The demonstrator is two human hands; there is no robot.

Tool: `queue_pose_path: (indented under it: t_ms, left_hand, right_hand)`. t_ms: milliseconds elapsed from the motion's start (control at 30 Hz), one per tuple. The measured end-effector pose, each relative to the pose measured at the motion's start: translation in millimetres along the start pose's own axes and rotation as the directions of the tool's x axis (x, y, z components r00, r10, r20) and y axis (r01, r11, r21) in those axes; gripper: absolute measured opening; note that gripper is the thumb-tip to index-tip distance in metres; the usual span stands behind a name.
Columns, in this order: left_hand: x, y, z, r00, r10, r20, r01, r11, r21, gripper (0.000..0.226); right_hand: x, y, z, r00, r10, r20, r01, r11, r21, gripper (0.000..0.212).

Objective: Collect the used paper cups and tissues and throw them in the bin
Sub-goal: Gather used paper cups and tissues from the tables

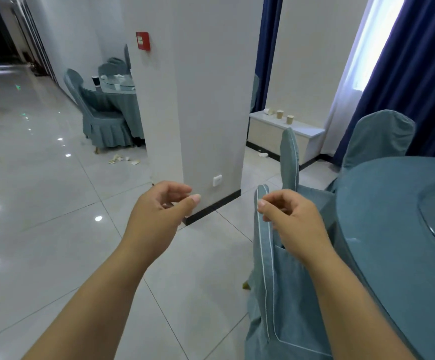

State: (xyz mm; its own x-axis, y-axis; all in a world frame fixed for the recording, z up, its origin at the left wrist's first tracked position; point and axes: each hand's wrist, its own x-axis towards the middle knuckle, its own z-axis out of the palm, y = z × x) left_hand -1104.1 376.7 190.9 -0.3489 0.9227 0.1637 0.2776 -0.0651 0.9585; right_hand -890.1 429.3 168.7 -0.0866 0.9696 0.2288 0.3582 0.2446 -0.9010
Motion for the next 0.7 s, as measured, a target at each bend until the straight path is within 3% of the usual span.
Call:
queue_pose_path:
  t_ms: [433,700]
  left_hand:
    - [239,-94,-58,0.996,-0.087,-0.002,0.087,0.992,-0.094,0.013]
    - [405,-130,-131,0.989,-0.12,-0.086,0.111,0.988,-0.107,0.011]
  right_hand:
    - [204,8,177,0.998,0.059,0.038,-0.06,0.998,0.018,0.005]
    - [345,-17,311,0.983,0.073,0.168,-0.083,0.995,0.05,0.005]
